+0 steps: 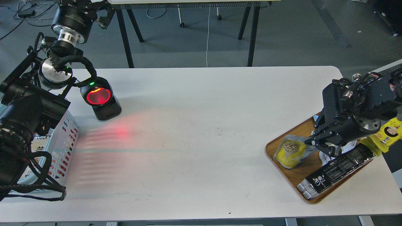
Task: Scan snack and place in basket
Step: 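Grasp the yellow snack pouch on the tray with the right gripper, then lift the yellow pouch and carry it toward the table center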
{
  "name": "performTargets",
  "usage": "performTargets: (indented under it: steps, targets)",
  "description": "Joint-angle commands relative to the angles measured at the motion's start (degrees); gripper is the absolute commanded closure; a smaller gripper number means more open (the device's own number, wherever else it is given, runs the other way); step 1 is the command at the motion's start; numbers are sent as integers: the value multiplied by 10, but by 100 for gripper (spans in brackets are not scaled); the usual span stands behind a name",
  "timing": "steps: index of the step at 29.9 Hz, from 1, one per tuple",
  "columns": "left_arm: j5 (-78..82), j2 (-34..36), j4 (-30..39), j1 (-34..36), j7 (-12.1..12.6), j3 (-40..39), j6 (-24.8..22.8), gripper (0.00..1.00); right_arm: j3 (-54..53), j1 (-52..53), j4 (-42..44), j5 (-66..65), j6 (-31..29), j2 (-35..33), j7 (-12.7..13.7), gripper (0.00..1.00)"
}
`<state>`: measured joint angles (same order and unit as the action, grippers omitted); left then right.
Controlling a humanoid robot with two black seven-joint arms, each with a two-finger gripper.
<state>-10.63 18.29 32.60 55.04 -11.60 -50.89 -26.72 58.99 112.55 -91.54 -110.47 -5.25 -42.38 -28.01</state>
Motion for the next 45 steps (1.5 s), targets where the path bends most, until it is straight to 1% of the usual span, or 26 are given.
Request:
performTargets:
  steps: [1, 5, 10, 14, 17, 21, 28, 34, 40, 45]
  targets:
    - [0, 1, 0, 1, 0, 0, 0, 0, -15, 10, -4, 6, 7, -7, 0, 100]
    - [0, 2, 0, 1, 1, 0, 0, 0, -21, 42, -1, 7, 30, -11, 0, 100]
    - [0, 1, 0, 1, 2, 0, 0, 0, -57, 58, 0, 28, 32, -9, 0, 100]
    - [0, -2, 0, 2, 2, 0, 1, 0, -79, 59, 1, 46, 32, 6, 0, 100]
    - [0, -2, 0, 2, 2, 0, 1, 0, -89, 59, 4, 54, 32, 31, 0, 100]
    - [0, -2, 0, 2, 3, 0, 1, 0, -103, 56, 32, 76, 32, 74, 0, 100]
    - [0, -3, 0, 2, 2, 0, 1, 0, -146, 20, 105, 143, 32, 165, 0, 100]
    - [0, -5, 0, 2, 2, 0, 1, 0, -157, -22, 185, 177, 34, 238, 0, 100]
    - [0, -1, 0, 1, 3, 0, -2, 0, -175, -47, 197, 212, 35, 268, 0, 100]
    - [0, -1, 0, 2, 3, 0, -2, 0, -176, -62, 216, 215, 35, 288, 0, 100]
